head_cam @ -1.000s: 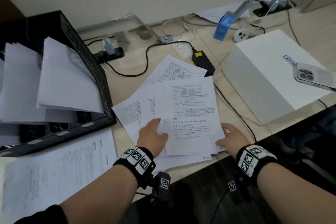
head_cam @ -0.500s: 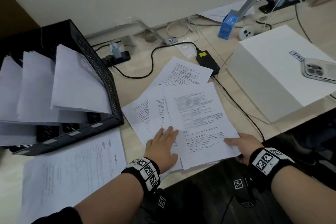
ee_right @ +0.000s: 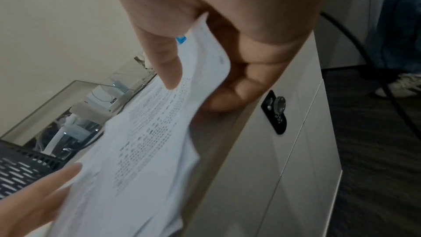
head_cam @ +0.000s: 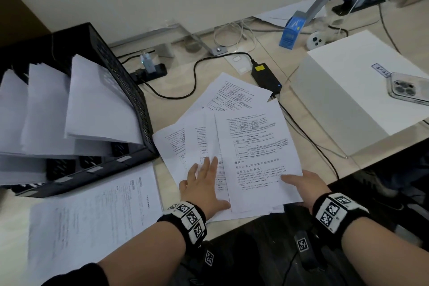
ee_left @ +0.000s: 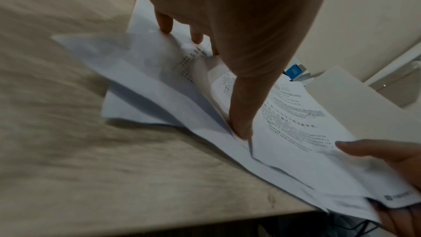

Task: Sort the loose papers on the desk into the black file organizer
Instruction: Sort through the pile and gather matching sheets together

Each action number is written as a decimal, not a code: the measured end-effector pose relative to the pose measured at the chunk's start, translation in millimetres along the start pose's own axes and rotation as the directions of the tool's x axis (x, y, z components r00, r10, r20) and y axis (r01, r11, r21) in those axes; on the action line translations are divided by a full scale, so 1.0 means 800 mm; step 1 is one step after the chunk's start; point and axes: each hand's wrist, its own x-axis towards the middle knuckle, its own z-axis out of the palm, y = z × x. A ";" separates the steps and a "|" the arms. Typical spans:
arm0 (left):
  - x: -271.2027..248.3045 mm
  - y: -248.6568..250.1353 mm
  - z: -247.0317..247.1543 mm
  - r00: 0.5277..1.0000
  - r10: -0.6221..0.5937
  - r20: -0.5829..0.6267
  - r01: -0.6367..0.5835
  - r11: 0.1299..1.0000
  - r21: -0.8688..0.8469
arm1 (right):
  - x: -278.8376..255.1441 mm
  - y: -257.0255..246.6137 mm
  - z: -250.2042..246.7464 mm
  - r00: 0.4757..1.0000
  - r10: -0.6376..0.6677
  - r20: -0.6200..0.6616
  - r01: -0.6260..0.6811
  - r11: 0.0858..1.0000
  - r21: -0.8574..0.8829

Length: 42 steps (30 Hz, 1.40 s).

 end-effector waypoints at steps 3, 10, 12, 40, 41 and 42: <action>0.000 0.000 -0.004 0.999 0.016 -0.052 -0.023 0.990 -0.138 | 0.002 -0.001 0.004 1.000 -0.025 0.017 0.025 1.000 0.014; 0.013 0.005 -0.013 0.960 -0.184 -0.212 0.010 0.776 -0.631 | 0.013 0.007 -0.010 0.979 -0.103 -0.176 0.104 0.995 -0.006; 0.017 -0.007 -0.020 0.930 -0.276 -0.245 0.086 0.808 -0.583 | 0.009 0.003 -0.021 0.955 -0.138 -0.262 0.145 0.989 0.010; -0.007 -0.063 -0.010 0.901 -0.423 -0.095 0.394 0.890 -0.229 | -0.005 -0.019 -0.030 0.945 -0.254 -0.209 0.220 0.960 -0.171; -0.007 -0.060 -0.011 0.904 -0.417 -0.101 0.384 0.891 -0.241 | -0.004 -0.017 -0.026 0.955 -0.238 -0.174 0.204 0.960 -0.192; -0.007 -0.057 -0.012 0.905 -0.412 -0.103 0.375 0.890 -0.261 | -0.003 -0.014 -0.019 0.965 -0.224 -0.138 0.191 0.957 -0.220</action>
